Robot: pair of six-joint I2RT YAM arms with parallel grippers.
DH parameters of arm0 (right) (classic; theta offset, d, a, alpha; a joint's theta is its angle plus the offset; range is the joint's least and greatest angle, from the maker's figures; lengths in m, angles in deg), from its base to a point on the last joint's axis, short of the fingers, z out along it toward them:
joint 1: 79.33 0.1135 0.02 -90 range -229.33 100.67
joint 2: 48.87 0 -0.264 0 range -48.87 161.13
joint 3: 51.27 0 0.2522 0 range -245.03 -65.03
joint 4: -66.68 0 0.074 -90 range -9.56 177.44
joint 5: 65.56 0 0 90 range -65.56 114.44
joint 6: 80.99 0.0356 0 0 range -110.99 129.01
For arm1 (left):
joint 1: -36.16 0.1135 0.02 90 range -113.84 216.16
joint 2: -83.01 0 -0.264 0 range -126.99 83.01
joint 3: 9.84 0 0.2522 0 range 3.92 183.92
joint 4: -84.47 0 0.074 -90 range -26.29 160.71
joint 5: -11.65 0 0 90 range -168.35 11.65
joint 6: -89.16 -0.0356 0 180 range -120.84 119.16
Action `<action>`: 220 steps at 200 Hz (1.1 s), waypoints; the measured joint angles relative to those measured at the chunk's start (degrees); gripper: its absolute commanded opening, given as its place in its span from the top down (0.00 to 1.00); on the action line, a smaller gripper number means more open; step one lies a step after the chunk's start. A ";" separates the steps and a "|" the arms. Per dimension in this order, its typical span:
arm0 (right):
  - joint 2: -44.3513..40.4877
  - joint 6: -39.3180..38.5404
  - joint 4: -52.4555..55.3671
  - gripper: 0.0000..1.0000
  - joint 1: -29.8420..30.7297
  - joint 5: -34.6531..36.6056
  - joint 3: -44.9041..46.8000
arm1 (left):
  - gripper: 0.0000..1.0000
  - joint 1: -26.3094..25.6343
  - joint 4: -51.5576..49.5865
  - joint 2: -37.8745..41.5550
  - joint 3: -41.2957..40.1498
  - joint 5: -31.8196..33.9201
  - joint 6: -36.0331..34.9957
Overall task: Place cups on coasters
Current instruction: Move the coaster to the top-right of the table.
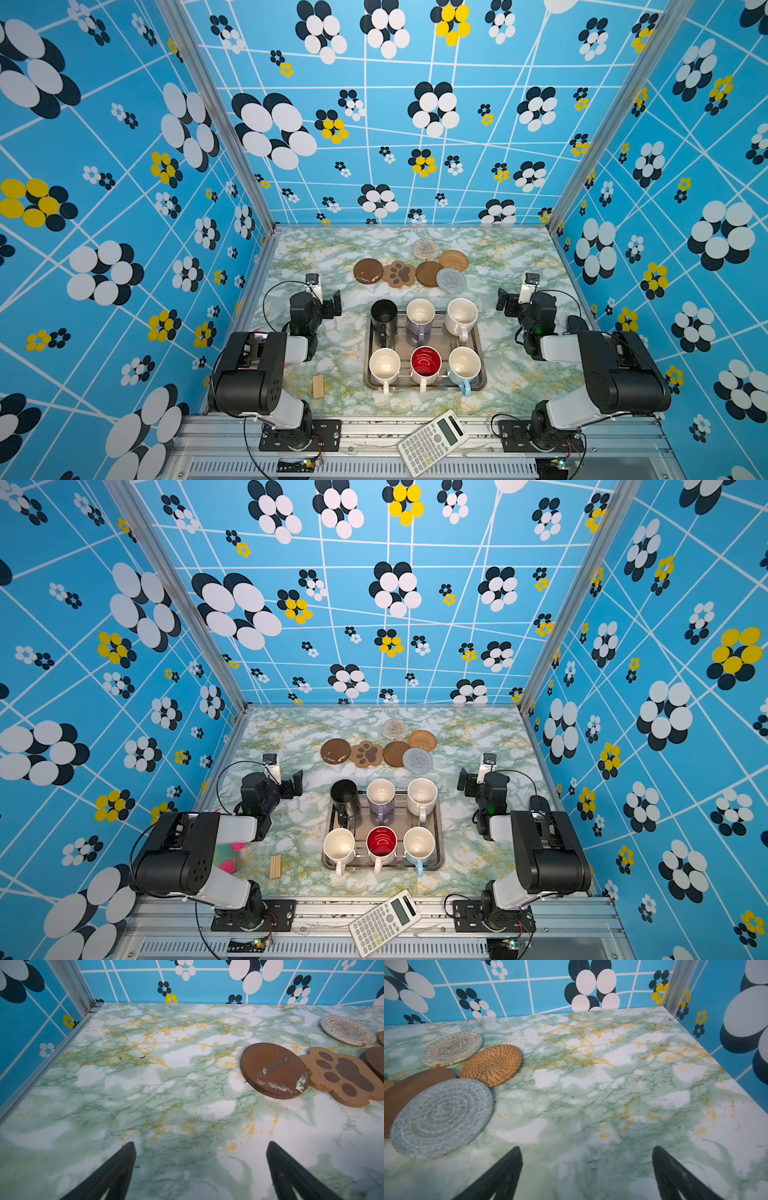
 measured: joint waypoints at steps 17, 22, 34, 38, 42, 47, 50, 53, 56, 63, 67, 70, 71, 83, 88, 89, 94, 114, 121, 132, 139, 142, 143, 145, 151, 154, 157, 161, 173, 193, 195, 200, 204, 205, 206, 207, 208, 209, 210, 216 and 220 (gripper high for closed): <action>0.00 0.00 0.00 0.00 0.00 0.00 0.00 | 0.02 0.00 0.00 0.00 0.00 -0.02 0.02; 0.00 0.00 0.00 0.00 0.00 0.00 0.00 | 0.03 0.00 0.00 0.00 0.00 -0.02 0.02; 0.00 0.00 0.00 0.01 0.00 0.00 0.00 | 0.08 0.04 0.00 0.00 0.00 -0.15 0.02; 0.00 0.00 0.00 0.00 0.00 0.00 0.00 | 0.09 0.04 0.00 0.00 0.00 -0.17 0.00; 0.00 0.00 0.00 0.00 0.00 0.00 0.00 | 0.11 0.04 0.00 0.00 0.00 -0.17 0.02; 0.00 0.00 0.00 0.00 0.00 0.00 -0.02 | 0.11 0.04 0.00 0.00 0.00 -0.24 0.02; 0.00 0.00 0.00 0.01 0.00 0.00 -0.02 | 0.11 0.04 0.00 0.00 0.00 -0.22 0.00; 0.00 0.00 0.00 0.00 0.00 0.00 -0.02 | 0.11 0.04 0.00 0.00 0.02 -0.28 -0.04; 0.00 0.00 0.02 0.01 0.00 0.02 -0.04 | 0.11 0.04 0.00 0.00 0.02 -0.33 -0.02; 0.00 0.00 0.35 0.01 0.00 0.02 -0.26 | 0.11 0.04 0.00 0.00 0.04 -0.35 -0.02; -0.09 0.00 0.85 0.01 0.00 0.02 -0.55 | 0.12 0.04 -0.04 0.00 0.09 -0.35 0.00; -0.15 0.02 1.60 0.02 0.00 0.02 -0.85 | 0.11 0.04 -0.15 0.00 0.17 -0.24 0.00; -0.15 0.00 1.75 0.02 0.00 0.02 -0.94 | 0.11 0.04 -0.22 0.00 0.24 -0.17 0.00; -1.22 -0.04 6.54 0.04 0.00 0.04 -3.32 | 0.10 0.04 -3.87 0.33 2.10 0.35 0.09; -1.95 -0.09 8.76 0.04 0.00 0.04 -4.61 | 0.09 0.04 -6.21 0.68 3.45 0.50 0.07; -2.16 -0.17 9.57 0.05 0.00 0.07 -5.05 | 0.09 0.04 -6.58 0.72 3.67 0.52 0.07; -3.02 -0.17 11.78 0.05 0.00 0.04 -6.47 | 0.09 0.04 -9.62 1.22 5.64 0.52 0.04; -6.86 -0.04 20.11 0.06 0.00 0.22 -12.41 | 0.08 0.04 -20.63 2.58 15.13 -0.11 0.02; -8.17 0.26 22.88 0.09 0.00 0.20 -14.29 | 0.09 0.07 -23.61 2.80 18.51 -0.63 0.02; -9.73 1.07 28.13 0.17 0.00 0.11 -17.46 | 0.11 0.11 -28.02 3.08 23.30 -1.79 0.04; -10.25 1.79 31.87 0.22 0.00 -0.11 -19.74 | 0.12 0.13 -30.62 3.21 25.77 -2.62 0.22; -10.32 1.70 33.86 0.23 0.00 -0.37 -20.98 | 0.13 0.15 -31.87 3.32 26.80 -3.17 0.42; -10.32 1.90 34.27 0.24 0.00 -0.42 -21.22 | 0.13 0.15 -32.11 3.30 27.02 -3.26 0.50; -10.32 2.36 35.39 0.25 0.00 -0.48 -21.94 | 0.13 0.15 -32.72 3.32 27.58 -3.52 0.61; -10.21 2.86 39.01 0.28 0.00 -1.05 -24.24 | 0.15 0.15 -34.97 3.41 29.18 -4.59 1.11; -10.16 2.97 40.59 0.30 0.00 -1.33 -25.33 | 0.15 0.15 -36.00 3.41 29.88 -5.11 1.25; -10.01 3.43 42.66 0.32 0.02 -1.66 -26.67 | 0.15 0.15 -37.24 3.41 30.67 -5.81 1.60; -9.84 3.54 44.65 0.34 0.09 -1.95 -28.09 | 0.16 0.15 -38.42 3.41 31.39 -6.49 1.92; -8.92 5.07 51.56 0.36 0.28 -3.28 -33.24 | 0.17 0.13 -42.66 3.41 33.75 -9.01 3.15; -6.91 7.56 60.48 0.40 1.05 -5.77 -40.76 | 0.16 -0.44 -48.98 3.41 37.44 -12.83 5.81; -6.58 7.76 61.35 0.40 1.20 -6.19 -41.59 | 0.16 -0.52 -49.53 3.41 37.79 -13.22 6.19; -5.95 8.41 63.21 0.40 1.44 -6.73 -43.32 | 0.16 -0.87 -50.82 3.41 38.73 -14.08 7.02; -5.22 8.92 64.76 0.40 1.77 -7.37 -44.92 | 0.16 -1.14 -51.60 3.41 39.30 -14.58 7.61; -5.14 9.05 65.05 0.41 1.81 -7.43 -45.18 | 0.16 -1.25 -51.87 3.41 39.54 -14.75 7.80; -5.03 9.18 65.26 0.41 1.86 -7.52 -45.46 | 0.16 -1.31 -52.02 3.41 39.65 -14.84 7.89; -4.76 9.42 65.68 0.41 1.95 -7.67 -45.97 | 0.16 -1.44 -52.33 3.41 39.89 -15.06 8.09; -4.61 9.49 65.92 0.41 2.01 -7.76 -46.21 | 0.16 -1.51 -52.48 3.41 40.00 -15.17 8.26; -4.33 9.60 66.36 0.41 2.12 -7.91 -46.71 | 0.16 -1.66 -52.72 3.41 40.19 -15.34 8.50; -4.22 9.66 66.58 0.41 2.19 -7.98 -46.93 | 0.16 -1.73 -52.83 3.41 40.28 -15.41 8.61; -3.02 10.51 68.41 0.41 2.62 -8.70 -49.09 | 0.16 -2.40 -54.01 3.41 41.29 -16.31 9.46; -2.38 10.91 69.31 0.42 2.82 -8.96 -50.16 | 0.16 -2.82 -54.71 3.41 41.92 -16.83 10.08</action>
